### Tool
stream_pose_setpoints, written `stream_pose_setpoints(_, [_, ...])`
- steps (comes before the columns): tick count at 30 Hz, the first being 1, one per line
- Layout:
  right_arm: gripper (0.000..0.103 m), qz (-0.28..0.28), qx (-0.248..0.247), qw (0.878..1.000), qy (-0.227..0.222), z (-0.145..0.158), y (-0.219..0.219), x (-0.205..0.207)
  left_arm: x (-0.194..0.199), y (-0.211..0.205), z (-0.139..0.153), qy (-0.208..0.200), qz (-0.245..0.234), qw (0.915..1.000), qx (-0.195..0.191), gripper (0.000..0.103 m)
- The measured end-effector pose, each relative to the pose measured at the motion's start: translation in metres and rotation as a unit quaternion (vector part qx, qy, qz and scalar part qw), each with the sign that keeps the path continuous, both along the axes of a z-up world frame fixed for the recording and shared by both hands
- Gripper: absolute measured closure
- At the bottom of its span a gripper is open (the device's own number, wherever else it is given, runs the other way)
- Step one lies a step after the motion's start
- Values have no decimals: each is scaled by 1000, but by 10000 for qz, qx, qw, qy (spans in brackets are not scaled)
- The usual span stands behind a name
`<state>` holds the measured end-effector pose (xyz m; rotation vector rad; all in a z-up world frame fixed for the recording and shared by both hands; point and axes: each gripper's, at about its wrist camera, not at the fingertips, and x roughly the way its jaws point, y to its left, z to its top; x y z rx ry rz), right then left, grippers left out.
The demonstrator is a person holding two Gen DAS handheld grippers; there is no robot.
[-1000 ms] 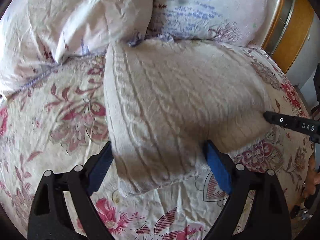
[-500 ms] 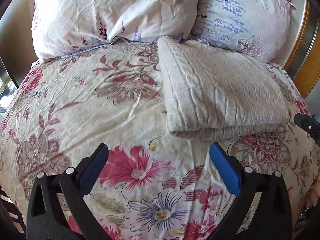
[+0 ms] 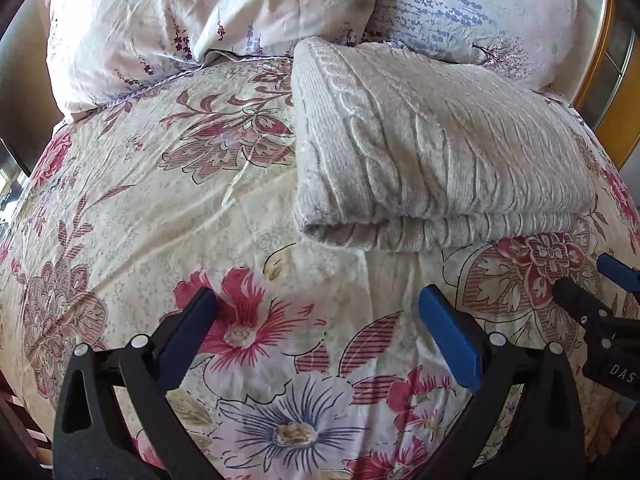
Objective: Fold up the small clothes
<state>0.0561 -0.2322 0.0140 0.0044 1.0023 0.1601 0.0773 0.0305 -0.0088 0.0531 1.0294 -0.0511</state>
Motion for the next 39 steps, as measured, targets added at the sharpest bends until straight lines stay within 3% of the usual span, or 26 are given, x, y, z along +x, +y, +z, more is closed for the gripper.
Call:
stream_pose_setpoints(6, [1, 32, -101, 9999, 6, -5, 6, 1, -2, -3, 0, -66, 30, 10000, -4, 2])
stream_pose_setpoints(14, [1, 33, -89, 9998, -193, -6, 8, -1, -7, -2, 0, -275, -19, 9996, -24, 2])
stream_pose_setpoints(39, [1, 63, -70, 9997, -231, -7, 7, -2, -7, -3, 0, -309, 5, 9995, -12, 2])
